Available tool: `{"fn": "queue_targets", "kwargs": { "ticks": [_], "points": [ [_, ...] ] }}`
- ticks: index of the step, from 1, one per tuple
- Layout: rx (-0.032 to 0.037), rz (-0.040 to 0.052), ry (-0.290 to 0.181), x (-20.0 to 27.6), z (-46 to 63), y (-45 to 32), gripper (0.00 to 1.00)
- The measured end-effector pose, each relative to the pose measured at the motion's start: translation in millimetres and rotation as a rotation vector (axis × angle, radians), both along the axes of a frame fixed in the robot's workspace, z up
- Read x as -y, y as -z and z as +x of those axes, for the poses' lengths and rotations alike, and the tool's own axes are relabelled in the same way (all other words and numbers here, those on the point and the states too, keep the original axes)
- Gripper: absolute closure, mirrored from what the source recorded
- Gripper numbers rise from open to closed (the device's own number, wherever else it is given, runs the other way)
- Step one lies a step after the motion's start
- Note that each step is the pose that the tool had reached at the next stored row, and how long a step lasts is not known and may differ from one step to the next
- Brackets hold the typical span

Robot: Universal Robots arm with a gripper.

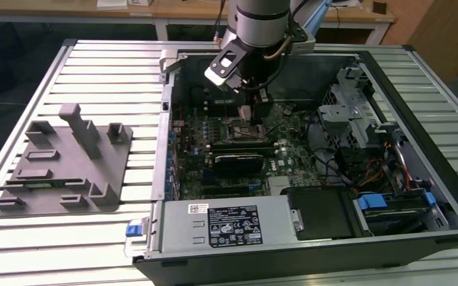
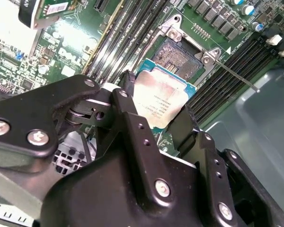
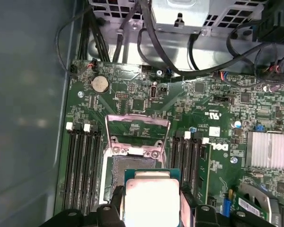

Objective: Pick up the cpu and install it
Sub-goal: 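Place the cpu into insertion slot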

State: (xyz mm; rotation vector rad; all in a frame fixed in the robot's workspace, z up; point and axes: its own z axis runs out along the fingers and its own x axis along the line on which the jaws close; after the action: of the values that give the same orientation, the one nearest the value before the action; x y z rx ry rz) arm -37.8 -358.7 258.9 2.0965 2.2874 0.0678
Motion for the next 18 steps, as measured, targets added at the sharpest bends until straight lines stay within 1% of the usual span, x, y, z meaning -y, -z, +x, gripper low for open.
{"fn": "queue_targets", "kwargs": {
  "ticks": [4, 7, 11, 15, 18],
  "points": [
    [0.0001, 0.0002, 0.000, -0.4, 0.0, 6.3, 0.46],
    [0.0001, 0.0001, 0.001, -0.4, 0.0, 9.5, 0.46],
    [0.0000, 0.0000, 0.011, -0.5, -0.1, 12.3, 0.46],
    [-0.0001, 0.0000, 0.012, -0.5, -0.1, 12.4, 0.46],
    [-0.0005, 0.0001, 0.012, -0.5, -0.1, 15.2, 0.46]
  ]
}}
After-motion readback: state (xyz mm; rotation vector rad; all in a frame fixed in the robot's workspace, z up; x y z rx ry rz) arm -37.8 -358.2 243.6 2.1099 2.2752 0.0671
